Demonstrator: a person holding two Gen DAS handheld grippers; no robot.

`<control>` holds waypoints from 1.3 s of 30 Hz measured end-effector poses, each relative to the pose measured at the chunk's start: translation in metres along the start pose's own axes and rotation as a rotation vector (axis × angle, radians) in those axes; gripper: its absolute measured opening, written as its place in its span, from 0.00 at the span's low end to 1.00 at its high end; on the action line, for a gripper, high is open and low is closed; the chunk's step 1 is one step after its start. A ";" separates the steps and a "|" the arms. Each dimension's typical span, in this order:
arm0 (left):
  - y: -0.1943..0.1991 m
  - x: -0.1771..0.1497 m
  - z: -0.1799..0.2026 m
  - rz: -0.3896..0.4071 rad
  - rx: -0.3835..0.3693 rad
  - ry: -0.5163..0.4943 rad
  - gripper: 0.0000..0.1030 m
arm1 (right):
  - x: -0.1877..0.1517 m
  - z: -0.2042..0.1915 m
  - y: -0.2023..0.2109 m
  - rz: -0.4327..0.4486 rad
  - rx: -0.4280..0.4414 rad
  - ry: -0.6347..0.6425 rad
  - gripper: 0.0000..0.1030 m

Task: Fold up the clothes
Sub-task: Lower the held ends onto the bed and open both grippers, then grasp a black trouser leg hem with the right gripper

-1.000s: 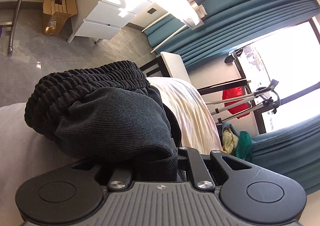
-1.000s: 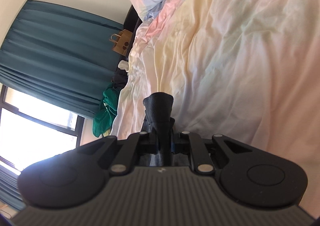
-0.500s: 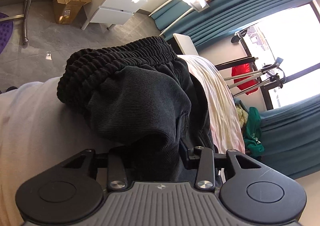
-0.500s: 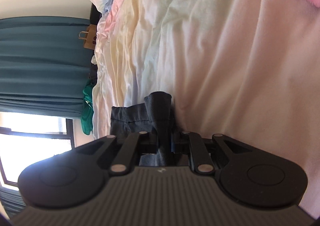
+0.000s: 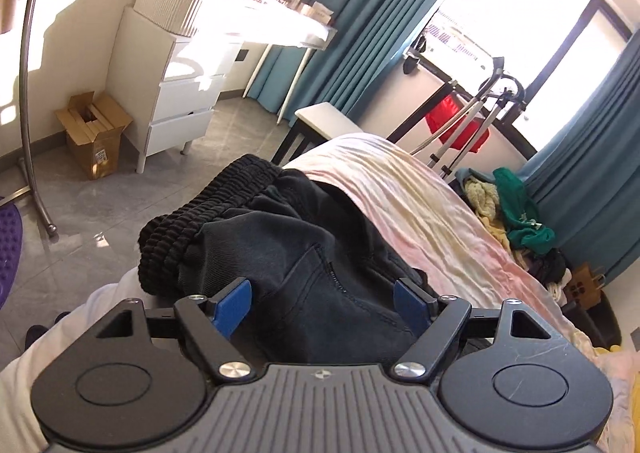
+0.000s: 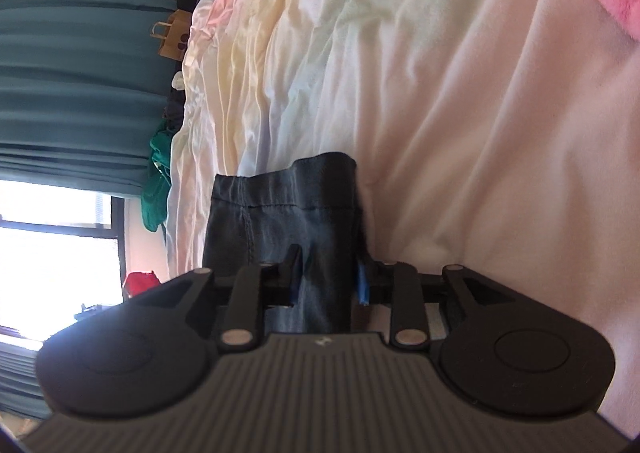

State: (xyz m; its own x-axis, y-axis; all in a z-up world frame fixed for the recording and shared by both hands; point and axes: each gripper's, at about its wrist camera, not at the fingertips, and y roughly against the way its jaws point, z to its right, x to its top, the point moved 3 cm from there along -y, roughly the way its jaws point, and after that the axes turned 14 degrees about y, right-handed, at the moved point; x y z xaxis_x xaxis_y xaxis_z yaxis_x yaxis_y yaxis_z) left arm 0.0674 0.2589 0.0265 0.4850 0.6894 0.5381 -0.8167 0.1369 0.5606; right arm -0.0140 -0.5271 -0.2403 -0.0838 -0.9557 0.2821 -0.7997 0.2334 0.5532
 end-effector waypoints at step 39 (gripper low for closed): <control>-0.146 -0.180 0.093 -0.034 -0.171 -0.495 0.83 | -0.002 -0.043 -0.026 0.049 0.151 0.284 0.11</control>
State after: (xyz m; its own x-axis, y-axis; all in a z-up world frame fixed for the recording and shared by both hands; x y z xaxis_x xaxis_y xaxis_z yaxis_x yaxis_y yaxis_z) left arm 0.1285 0.0485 -0.0933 0.5681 0.2699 0.7774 -0.8172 0.2964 0.4943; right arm 0.0325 -0.5241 -0.2220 0.0273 -0.8508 0.5248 -0.8799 0.2287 0.4166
